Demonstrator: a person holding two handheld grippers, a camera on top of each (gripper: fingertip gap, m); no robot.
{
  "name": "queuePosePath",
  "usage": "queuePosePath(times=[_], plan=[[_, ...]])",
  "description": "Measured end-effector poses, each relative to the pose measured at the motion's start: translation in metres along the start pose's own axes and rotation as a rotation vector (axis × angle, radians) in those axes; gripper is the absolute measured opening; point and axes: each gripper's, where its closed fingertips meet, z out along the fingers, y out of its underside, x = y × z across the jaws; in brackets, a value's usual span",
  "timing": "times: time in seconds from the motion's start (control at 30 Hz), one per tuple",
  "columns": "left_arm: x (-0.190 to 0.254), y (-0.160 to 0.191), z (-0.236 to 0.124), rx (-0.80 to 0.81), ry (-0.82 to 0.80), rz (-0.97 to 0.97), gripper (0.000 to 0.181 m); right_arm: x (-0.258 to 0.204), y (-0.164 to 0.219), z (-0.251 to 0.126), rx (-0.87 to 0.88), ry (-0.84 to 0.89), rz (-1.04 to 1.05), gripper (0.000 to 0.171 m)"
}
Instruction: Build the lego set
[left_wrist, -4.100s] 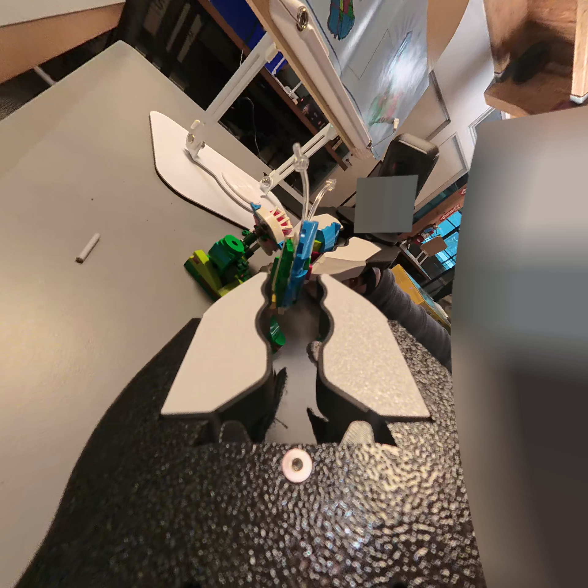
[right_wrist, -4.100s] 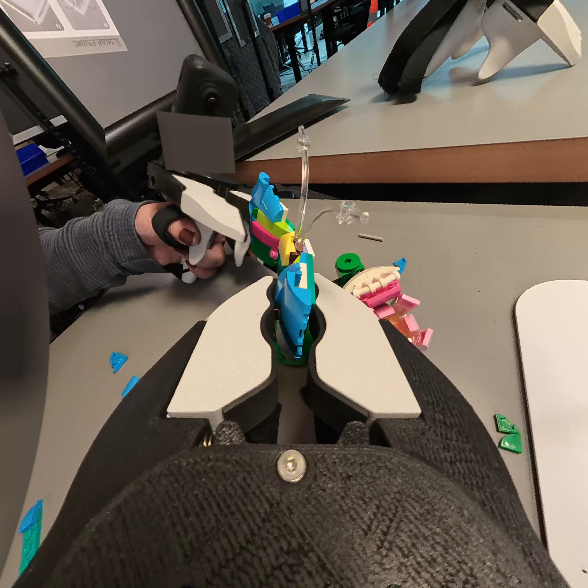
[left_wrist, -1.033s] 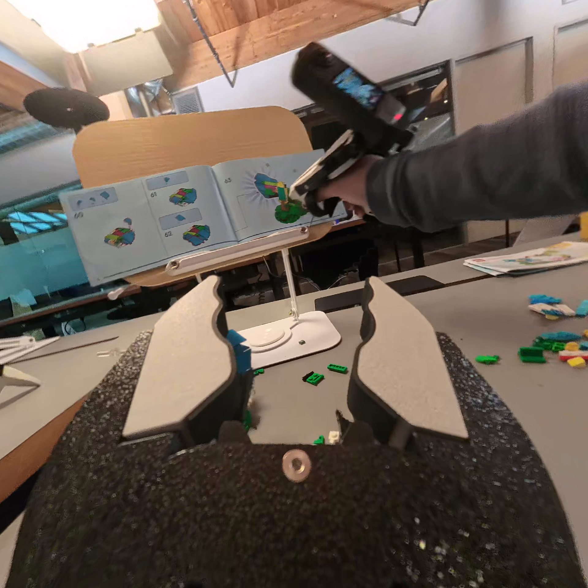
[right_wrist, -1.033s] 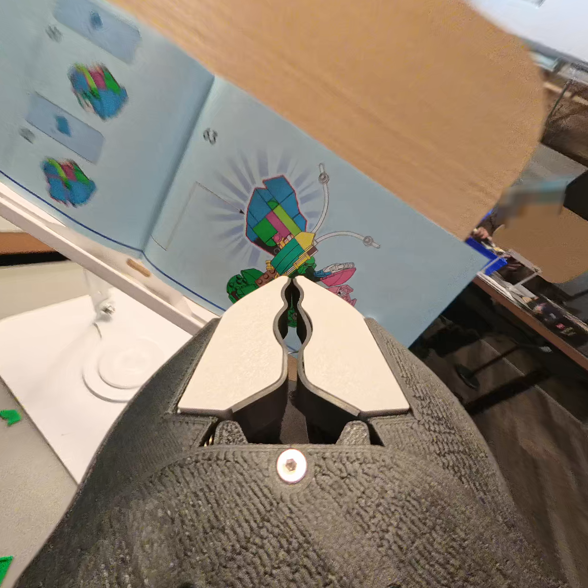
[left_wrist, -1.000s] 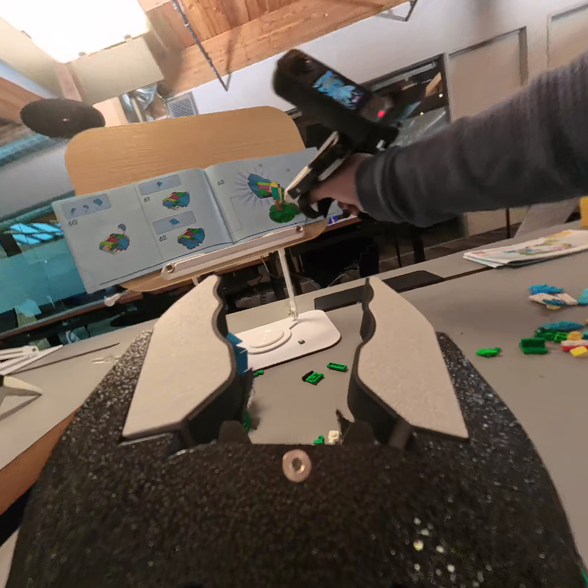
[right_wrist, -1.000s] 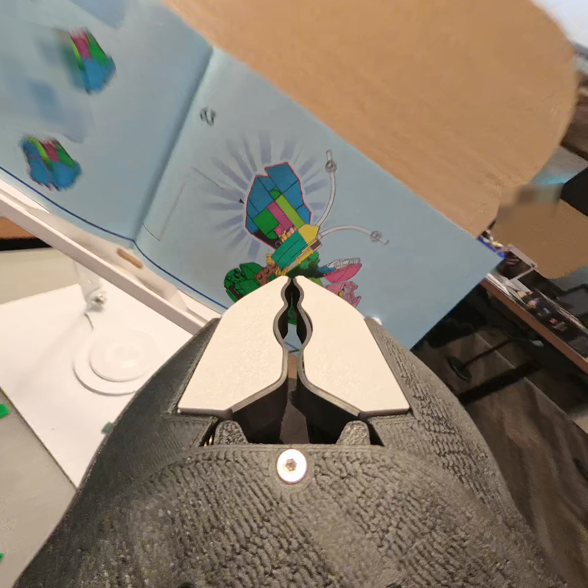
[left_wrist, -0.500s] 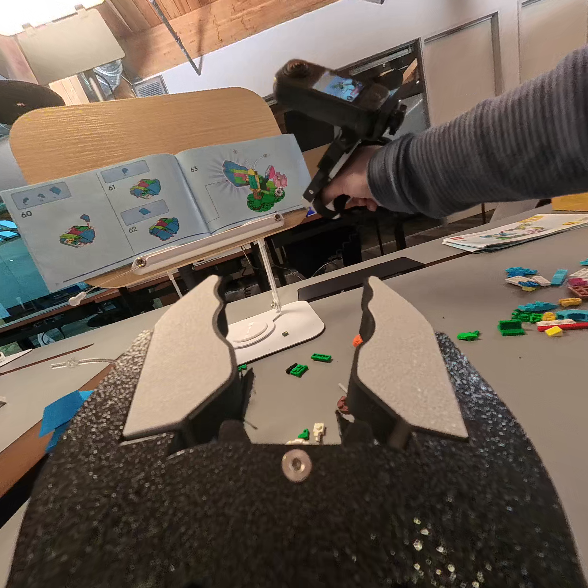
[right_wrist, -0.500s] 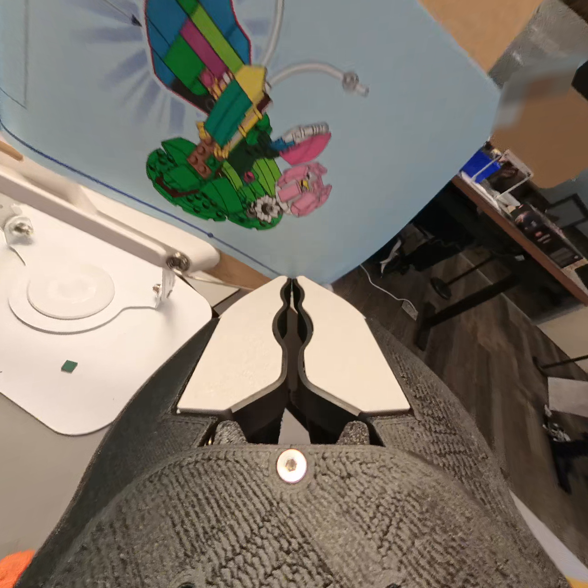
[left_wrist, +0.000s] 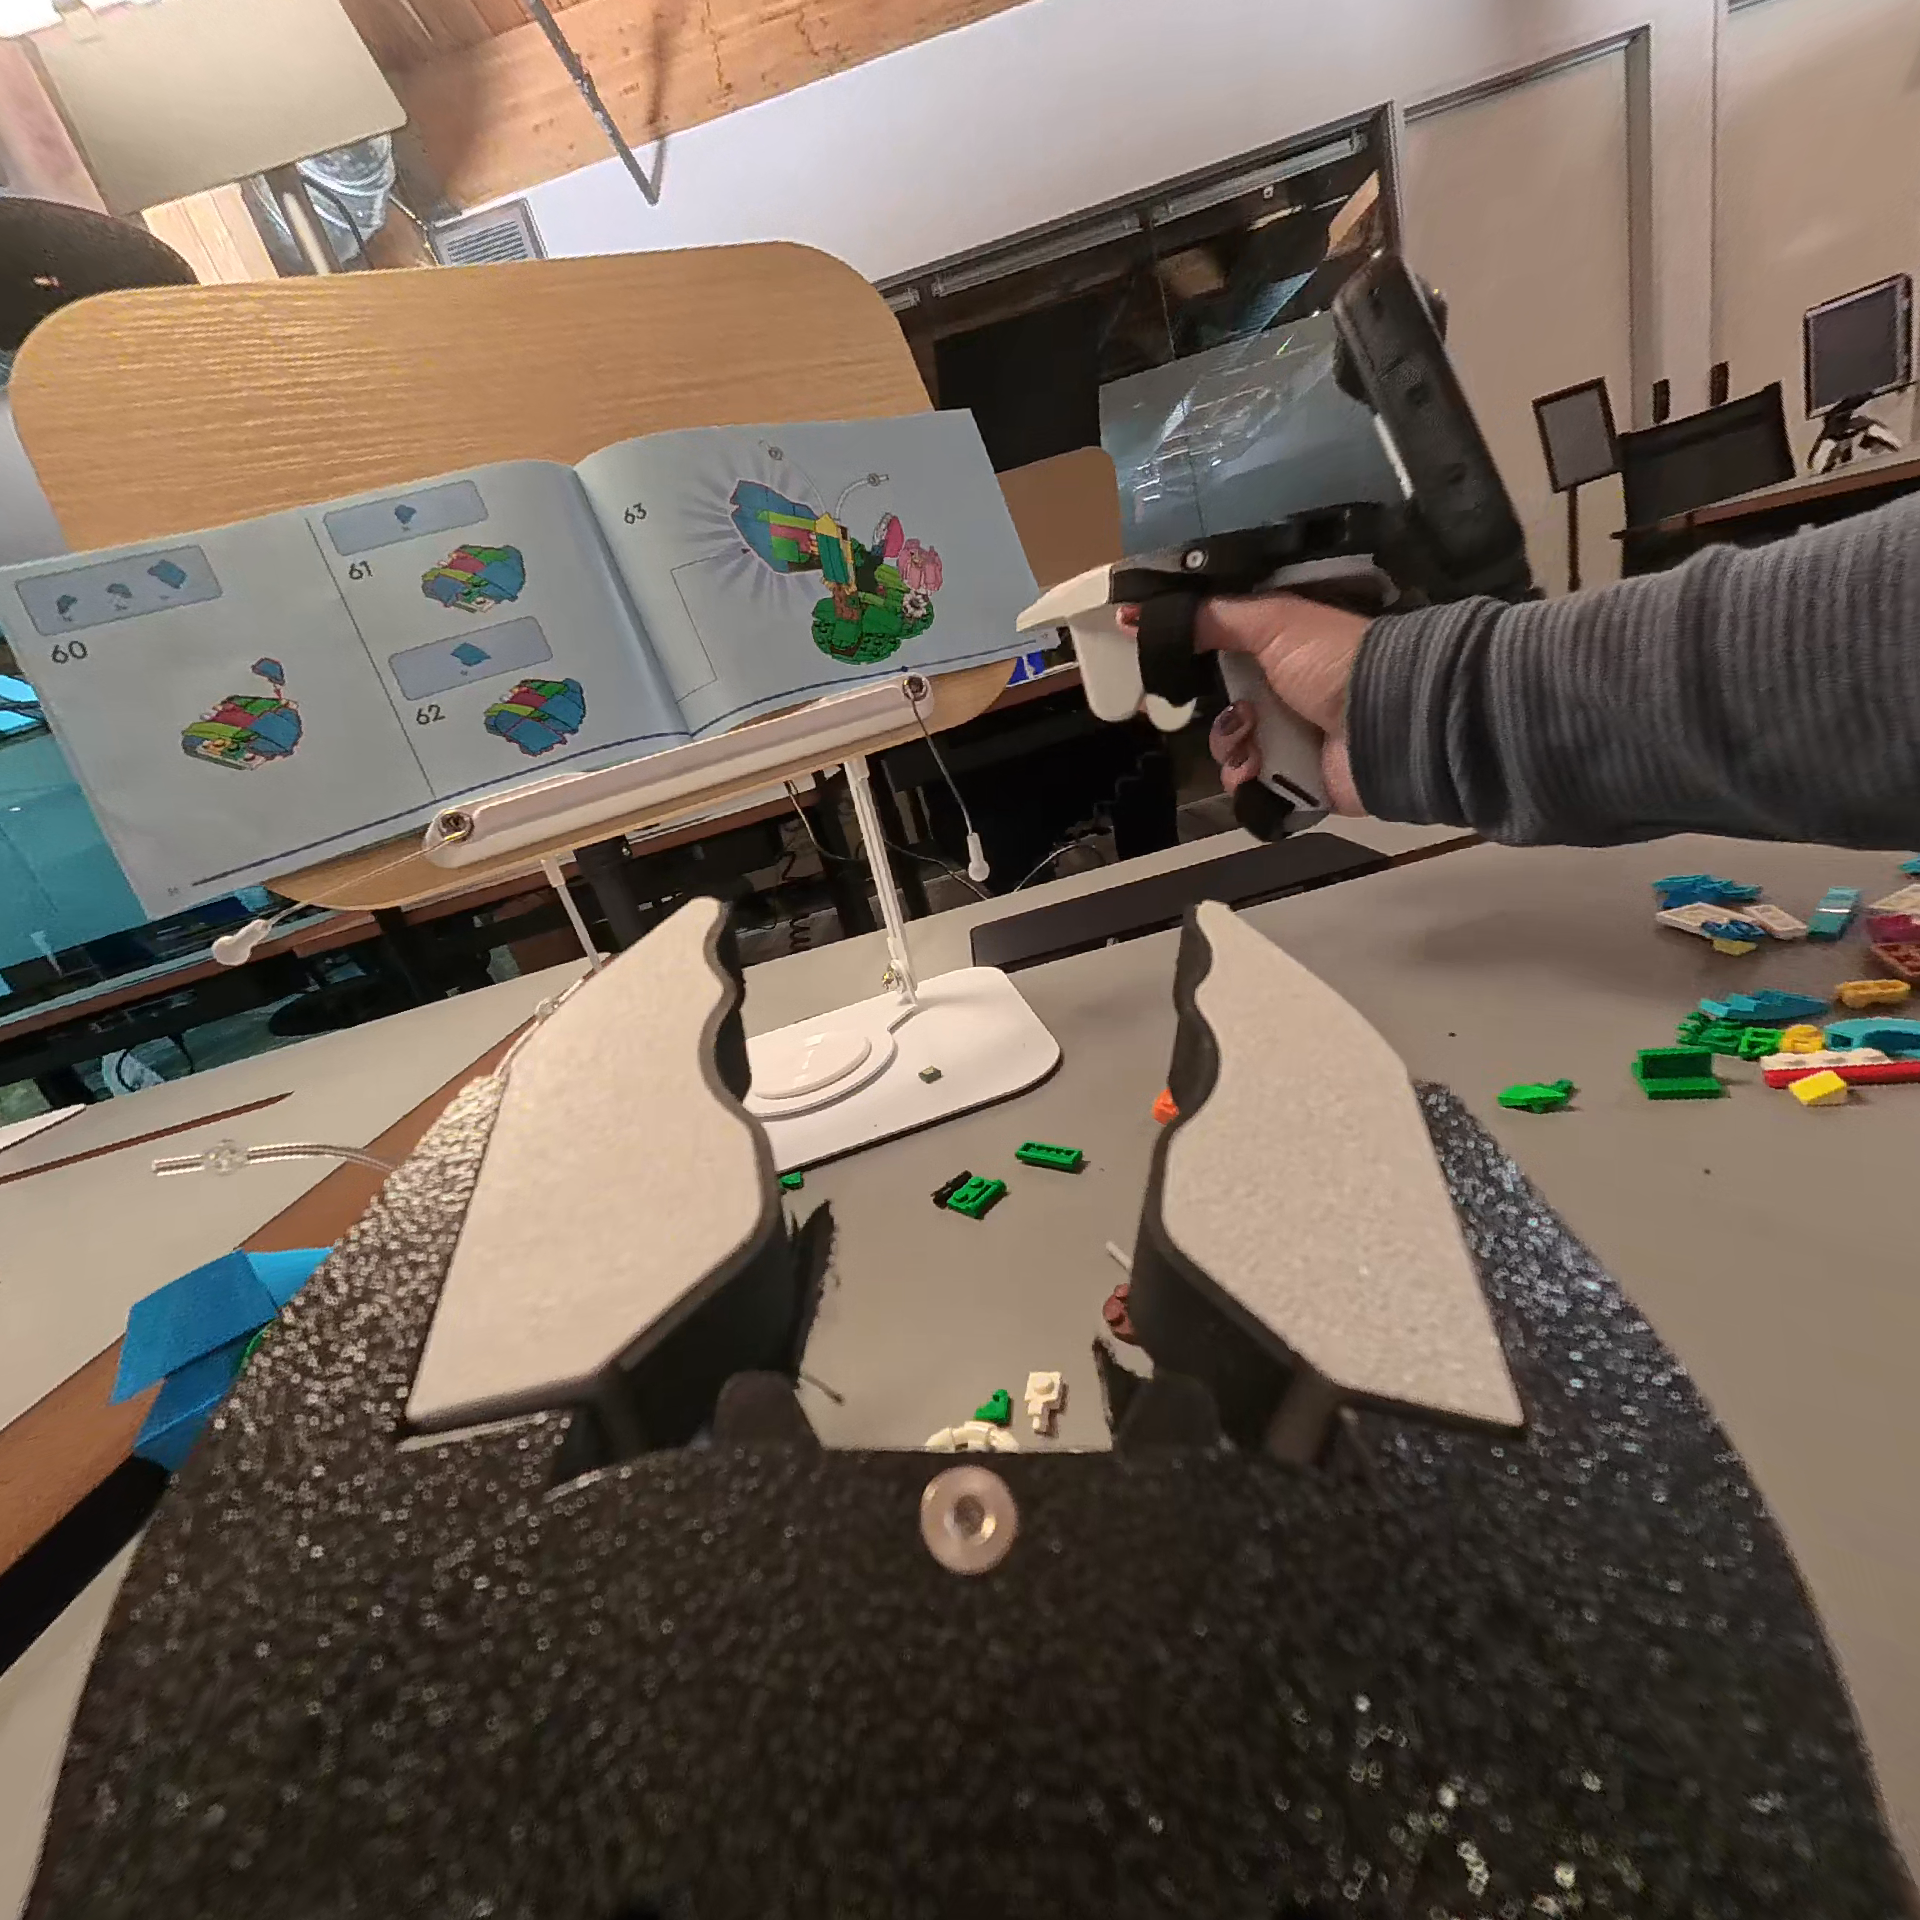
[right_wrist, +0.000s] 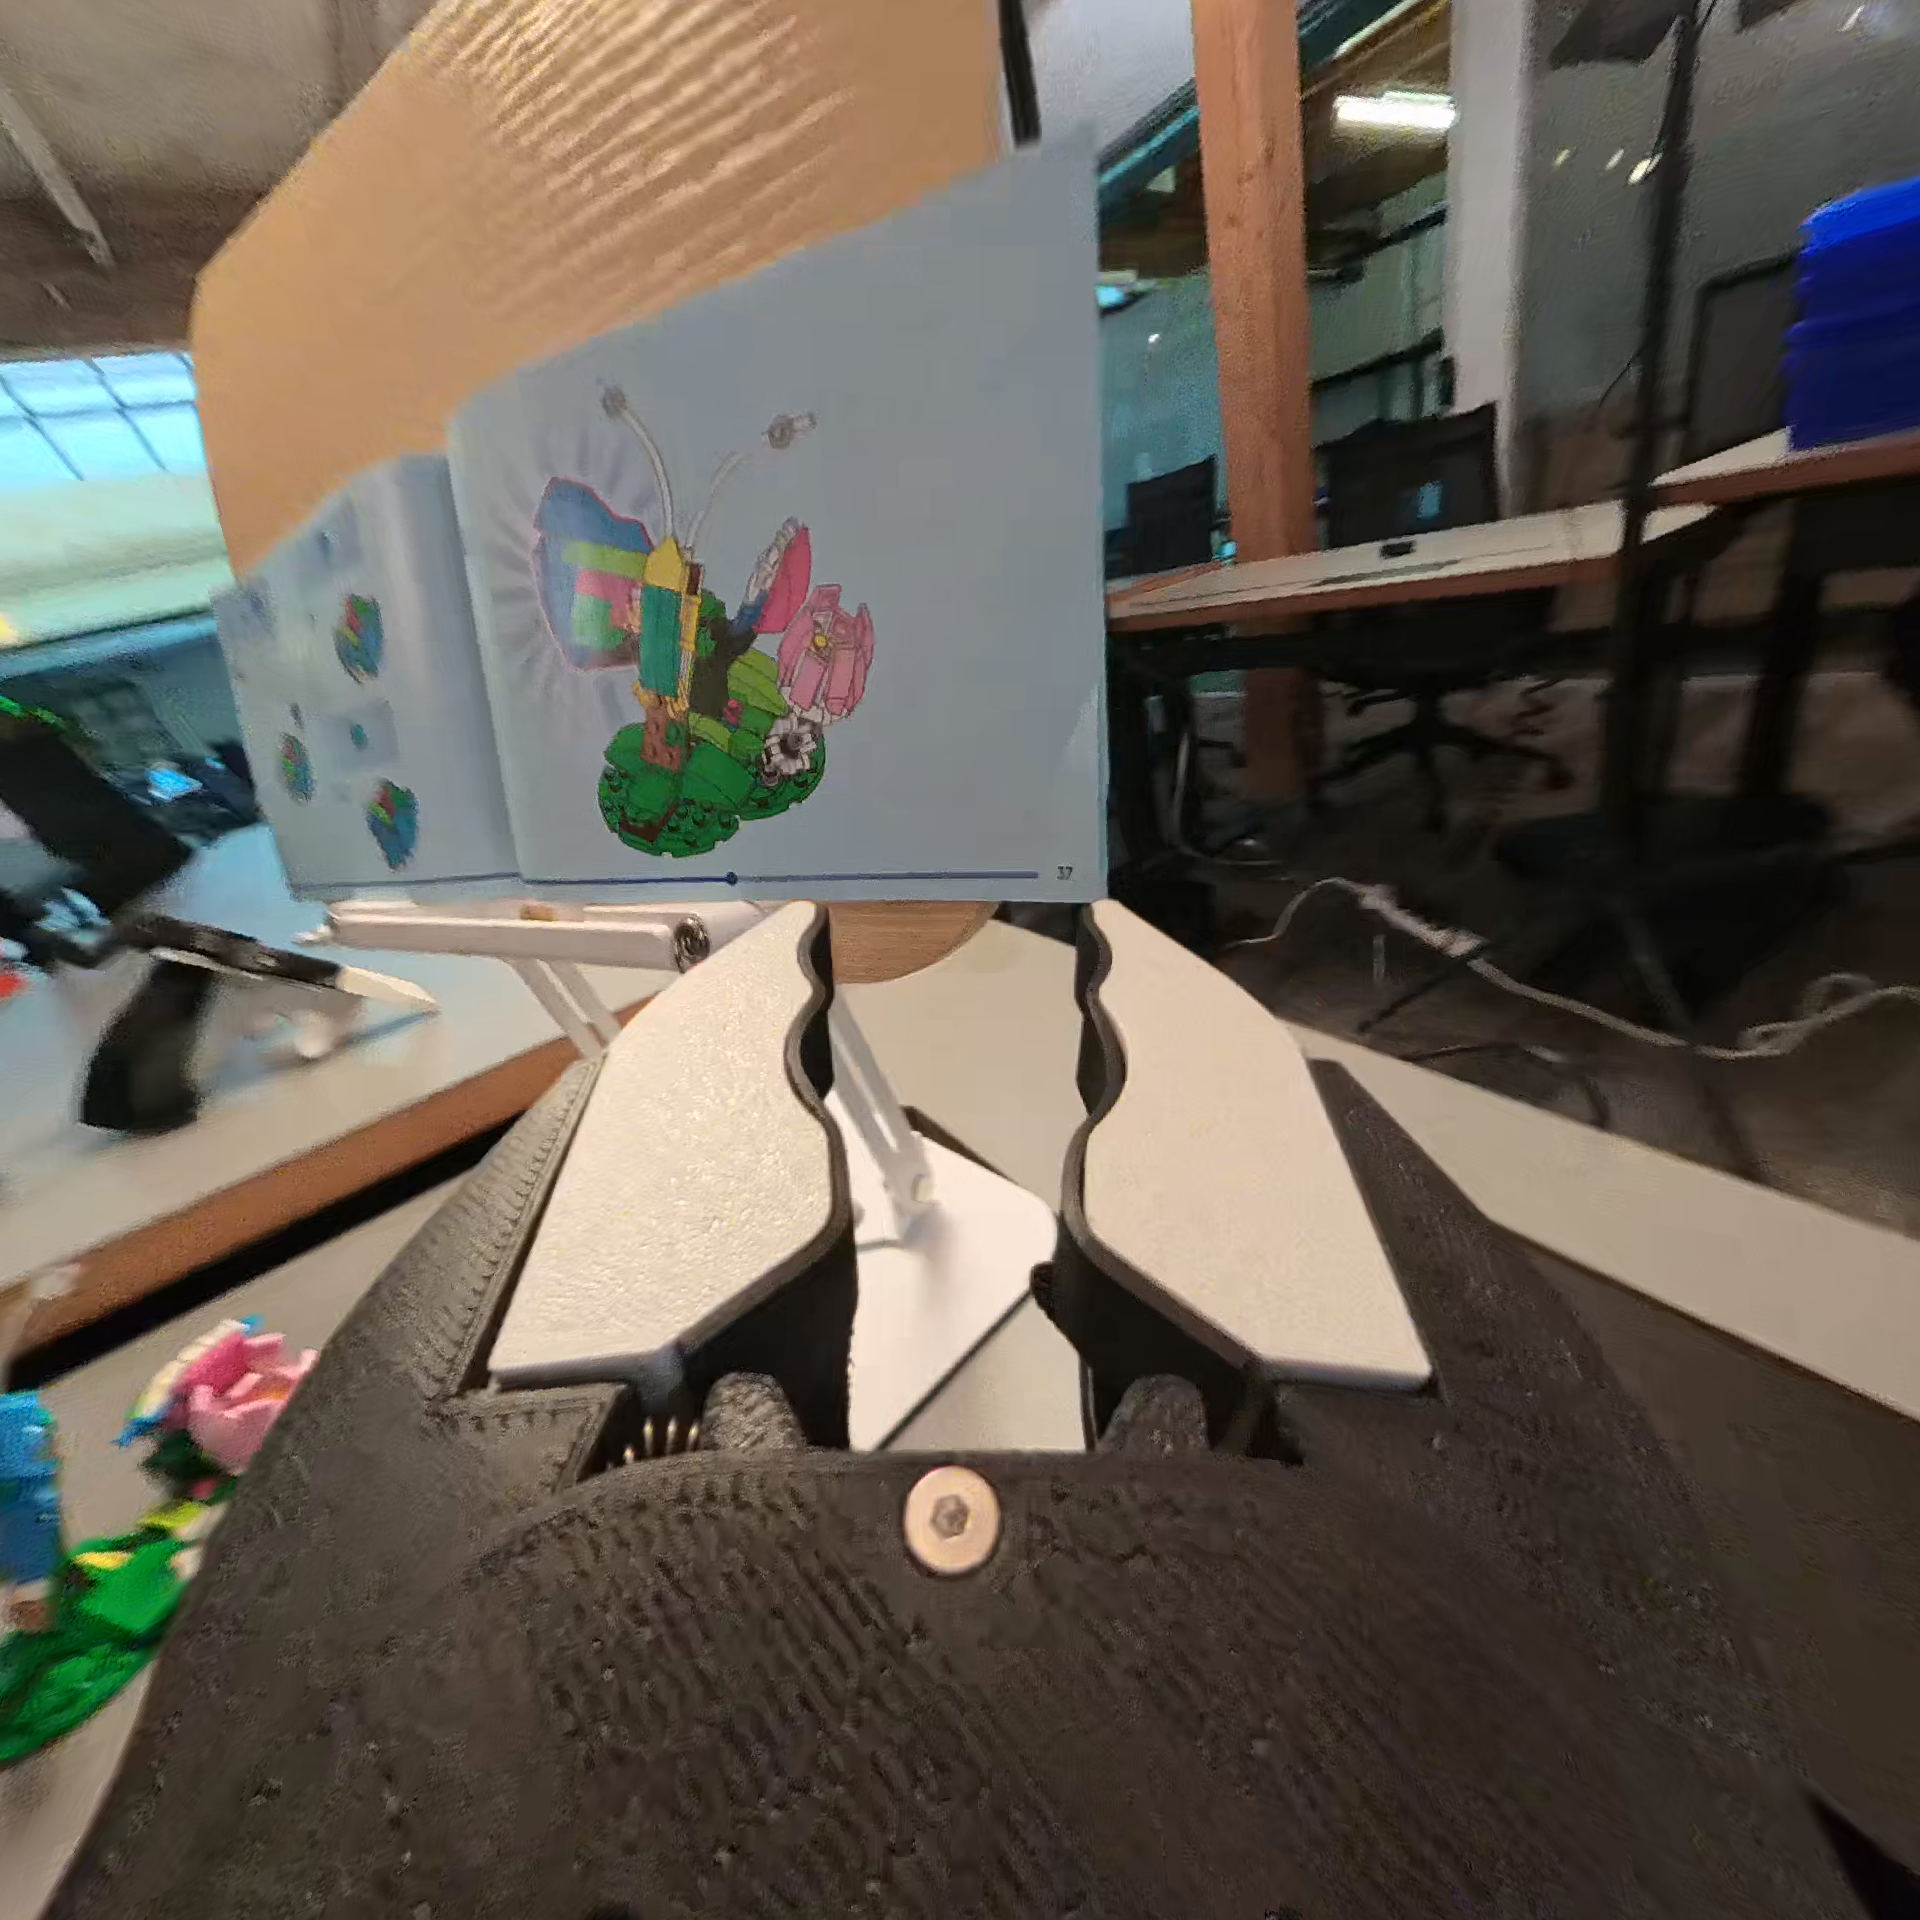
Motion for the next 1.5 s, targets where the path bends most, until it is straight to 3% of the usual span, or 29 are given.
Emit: queuePosePath(times=[0.17, 0.23, 0.53, 0.67, 0.93, 1.13, 1.33, 1.5], plan=[[-0.003, 0.002, 0.000, -0.011, -0.009, -0.010, 0.079, 0.012, 0.000, 0.012, -0.001, -0.005, 0.090, 0.041], [-0.004, 0.004, 0.001, -0.016, -0.010, -0.017, 0.079, 0.016, 0.002, 0.013, -0.020, 0.033, 0.068, 0.029], [-0.003, 0.006, 0.002, -0.028, -0.002, -0.023, 0.079, 0.021, -0.001, 0.005, -0.014, 0.268, -0.214, 0.000], [-0.003, 0.006, 0.002, -0.029, 0.002, -0.025, 0.078, 0.015, -0.005, 0.003, -0.005, 0.329, -0.369, 0.000], [-0.002, 0.005, 0.003, -0.023, 0.006, -0.026, 0.077, -0.075, -0.011, 0.000, 0.141, 0.070, -0.706, 0.000], [-0.001, 0.003, 0.002, -0.013, 0.006, -0.017, 0.075, -0.162, -0.002, 0.012, 0.170, -0.182, -0.788, 0.000], [-0.002, 0.000, -0.001, 0.000, 0.006, -0.015, 0.069, -0.239, 0.013, 0.055, 0.084, -0.421, -0.760, 0.000], [-0.006, -0.002, -0.006, 0.009, -0.003, -0.038, 0.066, -0.280, 0.049, 0.089, -0.041, -0.558, -0.823, 0.000]])
